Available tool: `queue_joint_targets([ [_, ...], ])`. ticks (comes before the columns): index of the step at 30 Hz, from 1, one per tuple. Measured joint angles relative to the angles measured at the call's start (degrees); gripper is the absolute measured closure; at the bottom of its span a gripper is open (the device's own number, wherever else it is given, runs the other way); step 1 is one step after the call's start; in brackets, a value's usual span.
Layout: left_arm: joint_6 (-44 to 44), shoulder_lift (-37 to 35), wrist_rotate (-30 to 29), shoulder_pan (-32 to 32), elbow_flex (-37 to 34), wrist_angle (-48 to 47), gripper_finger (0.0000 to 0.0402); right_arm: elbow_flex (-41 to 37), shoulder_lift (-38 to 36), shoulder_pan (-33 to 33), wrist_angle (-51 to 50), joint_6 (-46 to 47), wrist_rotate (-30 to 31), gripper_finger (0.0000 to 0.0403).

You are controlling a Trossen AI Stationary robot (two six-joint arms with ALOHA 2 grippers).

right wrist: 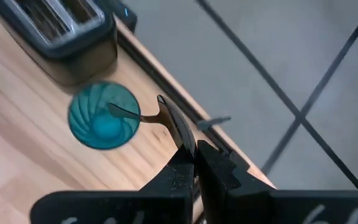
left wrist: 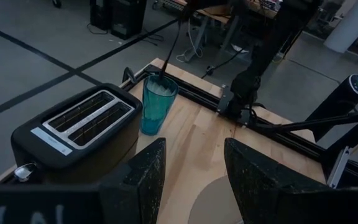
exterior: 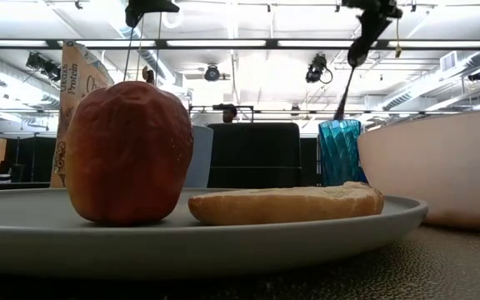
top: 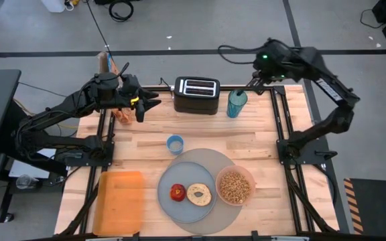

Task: Arrange a breakfast setting
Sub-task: Put the black spoon from the blue cup on the brown placemat

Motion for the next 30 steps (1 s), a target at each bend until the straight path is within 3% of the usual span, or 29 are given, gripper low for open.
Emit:
queue_joint_targets([
  [3, -0.3, 0.0, 0.0, 0.0, 0.0, 0.0, 0.0230, 0.0, -2.6, 0.0, 2.9, 0.0, -4.3, 0.0386],
  [8, -0.3, 0.0, 0.0, 0.0, 0.0, 0.1, 0.0230, 0.1, -4.7, -0.1, 8.6, -0.6, -18.6, 0.0386],
  [15, -0.7, 0.0, 0.0, 0.0, 0.0, 1.5, 0.0230, 0.1, -0.2, 3.3, 8.8, -2.9, -34.2, 0.0386],
  [30, -4.7, -1.1, 4.0, 0.0, 0.0, 6.9, 0.0230, 0.0, 20.2, 13.6, 1.8, -11.4, -45.1, 0.0386],
])
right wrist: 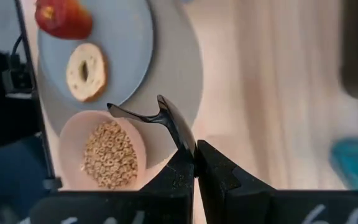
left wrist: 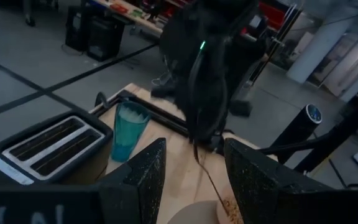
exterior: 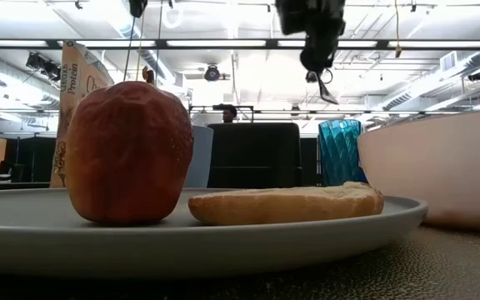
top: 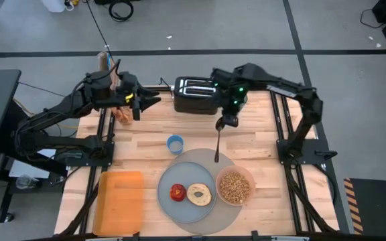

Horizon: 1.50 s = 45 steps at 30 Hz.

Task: Arrange a breakfast setting
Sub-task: Put the black spoon from the blue cup on the brown placemat

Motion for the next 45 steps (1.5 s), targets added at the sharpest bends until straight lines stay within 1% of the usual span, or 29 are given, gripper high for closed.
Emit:
queue_joint_targets([
  [2, 0.0, -0.2, 0.1, 0.0, 0.0, 0.1, 0.0230, 0.0, 1.8, 0.4, 0.8, -1.1, -3.0, 0.0386],
  [4, 0.0, -0.4, 0.0, 0.0, 0.0, -0.4, 0.0230, 0.0, 3.0, 0.7, 2.6, -1.9, -7.7, 0.0386],
  [6, 0.0, -0.5, 0.1, 0.0, 0.0, -0.4, 0.0230, 0.0, 4.0, 1.5, 4.2, -2.2, -10.5, 0.0386],
  [15, 0.0, -0.5, 0.1, 0.0, 0.0, -0.9, 0.0230, 0.0, 10.9, 8.1, 5.9, -7.1, -13.3, 0.0387],
  [19, -0.6, -0.5, 0.1, 0.0, 0.0, -1.9, 0.0230, 0.0, 13.9, 10.6, 7.4, -8.7, -16.3, 0.0387],
  [23, -1.3, -0.5, 0.1, 0.0, 0.0, -3.6, 0.0230, 0.0, 15.9, 12.4, 9.6, -9.8, -17.1, 0.0387],
  [27, -1.5, -0.5, 0.1, 0.0, 0.0, -4.8, 0.0230, -0.1, 16.5, 12.9, 11.7, -9.8, -18.7, 0.0387],
  [30, -1.5, -0.5, 0.1, 0.0, 0.0, -5.0, 0.0230, -2.3, 16.5, 12.9, 15.6, -9.0, -18.8, 0.0387],
  [33, -1.5, -0.5, 0.1, 0.0, 0.0, -5.0, 0.0230, -5.5, 16.5, 13.1, 16.6, -8.6, -19.7, 0.0387],
  [39, -1.4, -0.5, 0.1, 0.0, 0.0, -5.0, 0.0230, -11.2, 16.5, 14.2, 19.7, -8.8, -19.4, 0.0387],
  [42, -1.4, -0.5, 0.1, 0.0, 0.0, -5.0, 0.0230, -13.0, 16.5, 14.5, 20.1, -9.1, -18.8, 0.0387],
  [45, -1.4, -0.5, 0.1, 0.0, 0.0, -5.0, 0.0230, -13.2, 16.4, 13.8, 19.8, -9.2, -18.8, 0.0387],
])
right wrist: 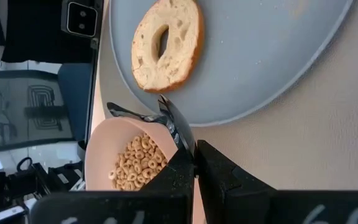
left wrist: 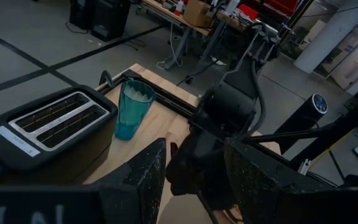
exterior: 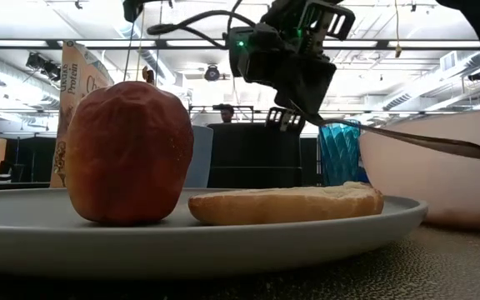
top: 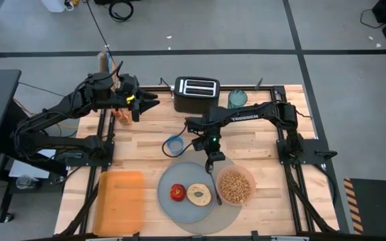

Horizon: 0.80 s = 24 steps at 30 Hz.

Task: Arrange a breakfast setting
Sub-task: Put the black spoon from the blue cup on the brown placemat

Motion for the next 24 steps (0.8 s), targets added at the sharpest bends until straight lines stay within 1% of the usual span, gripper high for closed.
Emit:
queue_joint_targets([
  [6, 0.0, 0.0, 0.0, 0.0, 0.0, 0.0, 0.0230, 2.6, -2.5, -4.6, -1.8, 1.0, 0.8, 0.0387],
  [12, 0.0, 0.0, 0.0, 0.0, 0.0, 0.0, 0.0230, 4.6, -2.8, -10.1, -3.7, 0.3, 11.4, 0.0387],
  [15, 0.0, 0.0, 0.0, 0.0, 0.0, 0.0, 0.0230, 4.6, -2.8, -12.5, -5.5, -0.9, 15.3, 0.0387],
  [19, 0.0, 0.0, 0.0, 0.0, 0.0, 0.0, 0.0230, 4.6, -2.8, -15.5, -7.9, -2.6, 13.7, 0.0387],
  [24, -0.1, 0.0, -0.2, 0.1, 0.0, 0.0, 0.0230, 4.6, -2.8, -18.0, -9.0, -4.3, 14.4, 0.0387],
])
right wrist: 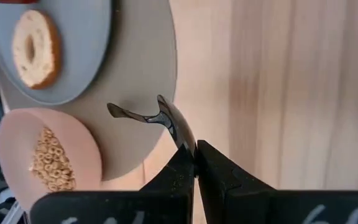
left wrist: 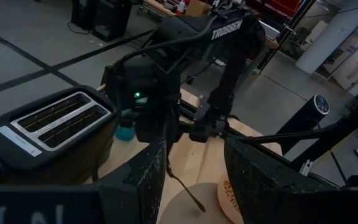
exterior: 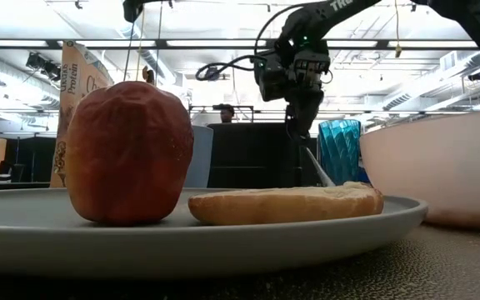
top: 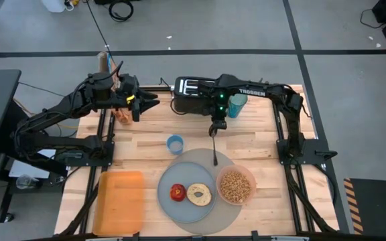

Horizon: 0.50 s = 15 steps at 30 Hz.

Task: Arrange a breakfast setting
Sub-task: Put the black spoon from the blue cup on the brown placemat

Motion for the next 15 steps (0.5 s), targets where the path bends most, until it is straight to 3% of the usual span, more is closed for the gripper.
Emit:
queue_joint_targets([
  [15, -0.3, 0.0, -0.4, 0.0, 0.0, 0.0, 0.0230, -7.9, 0.0, 3.9, 4.3, 1.5, -6.0, 0.0386],
])
